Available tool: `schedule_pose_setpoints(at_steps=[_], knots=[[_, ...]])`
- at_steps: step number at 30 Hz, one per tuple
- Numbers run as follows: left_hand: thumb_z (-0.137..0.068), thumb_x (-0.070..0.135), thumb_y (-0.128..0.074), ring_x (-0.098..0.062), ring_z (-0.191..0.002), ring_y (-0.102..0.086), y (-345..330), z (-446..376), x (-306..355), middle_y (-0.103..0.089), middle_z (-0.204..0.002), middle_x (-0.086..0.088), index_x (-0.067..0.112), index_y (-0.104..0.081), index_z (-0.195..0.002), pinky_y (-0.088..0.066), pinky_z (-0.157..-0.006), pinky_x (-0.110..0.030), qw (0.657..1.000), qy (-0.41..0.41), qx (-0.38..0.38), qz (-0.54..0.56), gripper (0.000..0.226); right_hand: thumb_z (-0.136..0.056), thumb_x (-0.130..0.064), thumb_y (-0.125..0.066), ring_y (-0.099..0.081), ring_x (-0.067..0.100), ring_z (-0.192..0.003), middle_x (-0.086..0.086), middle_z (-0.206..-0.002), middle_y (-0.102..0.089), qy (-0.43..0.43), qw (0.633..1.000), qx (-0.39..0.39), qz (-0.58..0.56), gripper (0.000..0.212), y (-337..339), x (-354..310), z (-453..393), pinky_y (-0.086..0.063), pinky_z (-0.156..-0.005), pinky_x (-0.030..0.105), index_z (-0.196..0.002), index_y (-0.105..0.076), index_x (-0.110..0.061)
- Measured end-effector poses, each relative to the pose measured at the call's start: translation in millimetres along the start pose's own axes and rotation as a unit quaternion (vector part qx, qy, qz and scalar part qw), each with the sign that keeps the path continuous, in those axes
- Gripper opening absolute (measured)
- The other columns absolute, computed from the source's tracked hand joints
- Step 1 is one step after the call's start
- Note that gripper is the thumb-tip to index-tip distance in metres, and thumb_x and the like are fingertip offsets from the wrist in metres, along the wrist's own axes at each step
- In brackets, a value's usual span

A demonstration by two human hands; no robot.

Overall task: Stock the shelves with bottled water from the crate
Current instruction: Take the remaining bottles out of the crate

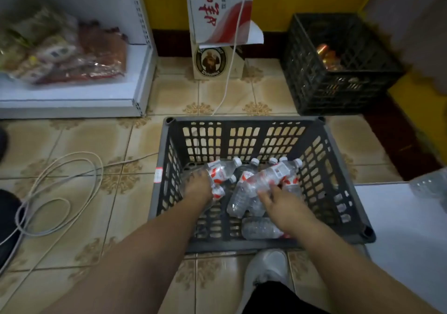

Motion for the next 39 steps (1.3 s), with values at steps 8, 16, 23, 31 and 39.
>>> schedule_pose_setpoints(at_steps=[8,16,23,31,39], knots=[[-0.075,0.035,-0.080,-0.025,-0.127,-0.046,1.7,-13.9,-1.1,-0.049,-0.137,-0.006,0.020,-0.039,-0.142,-0.038,-0.105,-0.037,0.998,-0.029,-0.003,0.051,0.080,-0.101,-0.056,-0.026,-0.047,0.033,-0.128,0.015,-0.142,-0.048,-0.020,0.999,-0.028,0.038,0.063,-15.4,22.3,-12.9,-0.043,-0.100,0.042,-0.151,-0.027,-0.017],[-0.084,0.038,-0.071,-0.008,-0.091,-0.064,26.4,61.3,30.5,-0.063,-0.108,0.008,0.025,-0.055,-0.124,-0.053,-0.071,-0.024,0.918,-0.118,-0.187,0.329,0.045,-0.100,-0.053,-0.036,-0.055,0.034,-0.117,0.018,-0.132,-0.055,-0.094,0.975,0.066,-0.192,0.060,33.3,13.6,-7.6,-0.044,-0.091,0.036,-0.136,-0.046,-0.006],[-0.073,0.036,-0.083,-0.005,-0.096,-0.069,112.7,161.7,89.7,-0.071,-0.112,0.008,0.028,-0.057,-0.128,-0.055,-0.089,-0.031,0.867,-0.289,-0.115,0.389,0.061,-0.086,-0.059,-0.057,-0.065,0.027,-0.085,0.011,-0.100,-0.068,-0.127,0.835,0.207,-0.493,0.053,109.5,2.8,33.3,-0.051,-0.076,0.033,-0.107,-0.065,-0.010],[-0.093,0.041,-0.057,-0.011,-0.099,-0.070,160.6,258.6,125.3,-0.072,-0.111,0.007,0.029,-0.059,-0.125,-0.056,-0.080,-0.025,0.802,-0.324,-0.210,0.455,0.034,-0.070,-0.071,-0.054,-0.069,0.024,-0.088,0.003,-0.092,-0.072,0.039,0.840,0.313,-0.443,0.052,223.9,-5.3,169.2,-0.056,-0.086,0.052,-0.085,-0.065,-0.022],[-0.088,0.038,-0.061,-0.020,-0.108,-0.067,233.6,402.4,222.3,-0.071,-0.116,-0.001,0.026,-0.063,-0.124,-0.053,-0.088,-0.034,0.705,-0.475,-0.175,0.496,0.037,-0.088,-0.046,-0.067,-0.071,0.019,-0.092,0.002,-0.109,-0.070,0.132,0.806,0.346,-0.462,0.050,335.6,36.0,358.3,-0.058,-0.076,0.036,-0.129,-0.054,-0.022]])
Point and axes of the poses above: each hand's wrist, its own z-axis away from the middle knuckle, its own y-axis out of the back of the hand, x = y × z, the point moved 8 cm from there along -z, towards the middle knuckle
